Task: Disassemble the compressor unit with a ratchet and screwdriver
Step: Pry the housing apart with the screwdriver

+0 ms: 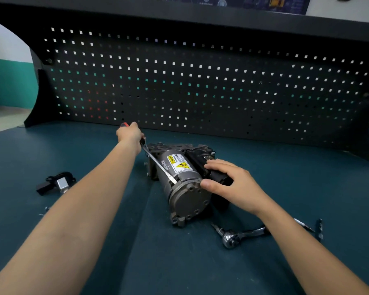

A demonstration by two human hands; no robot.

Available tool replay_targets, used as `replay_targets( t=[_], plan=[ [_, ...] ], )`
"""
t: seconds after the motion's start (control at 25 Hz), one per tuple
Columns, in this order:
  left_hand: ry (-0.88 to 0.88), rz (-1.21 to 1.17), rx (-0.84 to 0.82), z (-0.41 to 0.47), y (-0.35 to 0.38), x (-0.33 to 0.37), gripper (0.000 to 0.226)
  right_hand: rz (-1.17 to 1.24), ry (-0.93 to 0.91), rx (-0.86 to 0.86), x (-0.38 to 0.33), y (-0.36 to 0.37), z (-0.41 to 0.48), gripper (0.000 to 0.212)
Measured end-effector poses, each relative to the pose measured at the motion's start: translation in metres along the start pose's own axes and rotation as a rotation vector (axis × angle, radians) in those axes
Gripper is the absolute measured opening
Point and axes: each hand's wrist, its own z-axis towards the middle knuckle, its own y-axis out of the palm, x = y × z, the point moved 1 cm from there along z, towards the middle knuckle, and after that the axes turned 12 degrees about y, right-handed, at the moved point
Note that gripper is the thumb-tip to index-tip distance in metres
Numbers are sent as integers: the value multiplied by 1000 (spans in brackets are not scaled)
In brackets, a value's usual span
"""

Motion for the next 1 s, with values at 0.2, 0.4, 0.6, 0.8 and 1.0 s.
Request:
replay_targets(
  t=[0.2,0.4,0.6,0.8,1.0],
  plan=[
    [41,-44,40,-5,-2,8,11,5,-13,-7,1,-1,0,55],
    [371,-171,122,-32,-26,58,38,62,2,-1,-5,0,-1,40],
    [623,-129,1,-64,-19,89,52,121,-1,25,-9,3,0,11],
    [523,60,-210,-56,24,76,62,65,-7,56,0,5,6,19],
    [406,75,-224,-42,32,58,58,36,-25,95,1,6,10,24]
  ],
)
